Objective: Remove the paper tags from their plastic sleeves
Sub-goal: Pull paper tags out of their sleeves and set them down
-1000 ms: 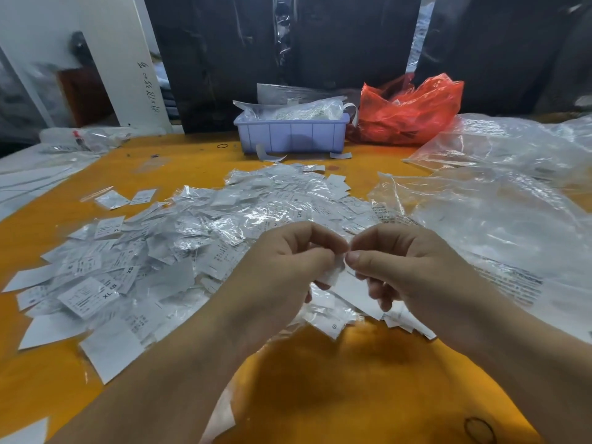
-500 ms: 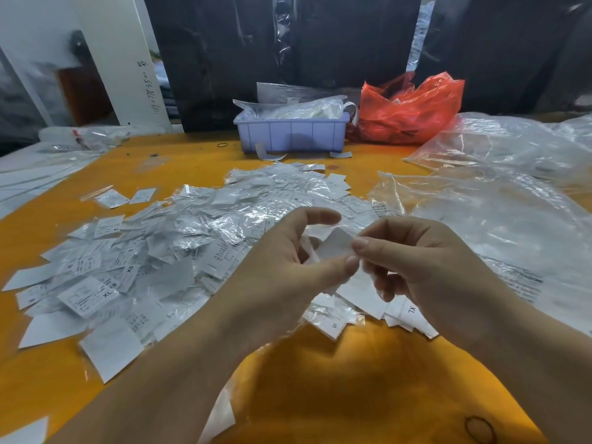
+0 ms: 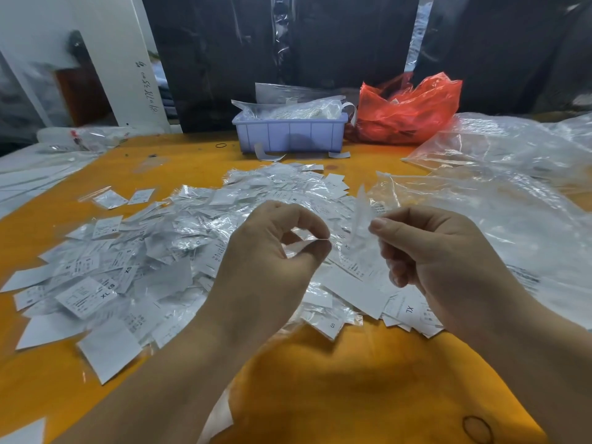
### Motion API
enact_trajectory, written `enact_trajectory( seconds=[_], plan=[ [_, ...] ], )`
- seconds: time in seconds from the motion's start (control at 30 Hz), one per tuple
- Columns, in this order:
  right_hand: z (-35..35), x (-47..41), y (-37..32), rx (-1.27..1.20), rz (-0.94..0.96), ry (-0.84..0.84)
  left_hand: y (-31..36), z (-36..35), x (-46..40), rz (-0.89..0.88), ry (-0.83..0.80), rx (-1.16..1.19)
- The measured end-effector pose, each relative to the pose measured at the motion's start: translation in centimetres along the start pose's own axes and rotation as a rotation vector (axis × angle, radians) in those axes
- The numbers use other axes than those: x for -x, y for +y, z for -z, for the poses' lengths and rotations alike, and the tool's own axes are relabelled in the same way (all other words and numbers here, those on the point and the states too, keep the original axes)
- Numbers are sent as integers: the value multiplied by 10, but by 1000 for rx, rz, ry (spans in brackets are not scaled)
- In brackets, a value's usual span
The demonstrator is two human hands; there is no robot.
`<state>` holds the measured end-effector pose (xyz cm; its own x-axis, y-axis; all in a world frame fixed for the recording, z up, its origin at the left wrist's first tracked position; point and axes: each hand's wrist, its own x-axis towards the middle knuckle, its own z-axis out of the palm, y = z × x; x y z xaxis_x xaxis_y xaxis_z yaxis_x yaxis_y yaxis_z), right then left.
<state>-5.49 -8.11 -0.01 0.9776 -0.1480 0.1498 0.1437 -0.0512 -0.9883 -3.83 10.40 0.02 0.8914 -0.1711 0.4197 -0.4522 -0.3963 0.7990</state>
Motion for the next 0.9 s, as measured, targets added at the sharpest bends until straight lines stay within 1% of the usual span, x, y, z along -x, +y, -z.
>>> enact_trajectory(
  seconds=[0.23, 0.3, 0.37, 0.43, 0.6, 0.8, 0.9],
  plan=[
    [1, 0, 3, 93, 49, 86, 0, 0, -1, -44, 59, 60],
    [1, 1, 2, 95, 66, 75, 2, 0, -1, -61, 69, 78],
    [-1, 2, 0, 90, 83, 12, 3, -1, 0, -76, 63, 92],
    [-4, 5, -1, 58, 91, -88, 3, -2, 1, -87, 49, 90],
    [-8, 8, -5, -44, 38, -263, 2, -3, 1, -98, 2, 47],
    [-7, 6, -5, -84, -13, -320, 2, -4, 2, -78, -65, 80],
    [-5, 5, -6, -120, -14, -329, 1, -4, 2, -53, -69, 84]
  ],
)
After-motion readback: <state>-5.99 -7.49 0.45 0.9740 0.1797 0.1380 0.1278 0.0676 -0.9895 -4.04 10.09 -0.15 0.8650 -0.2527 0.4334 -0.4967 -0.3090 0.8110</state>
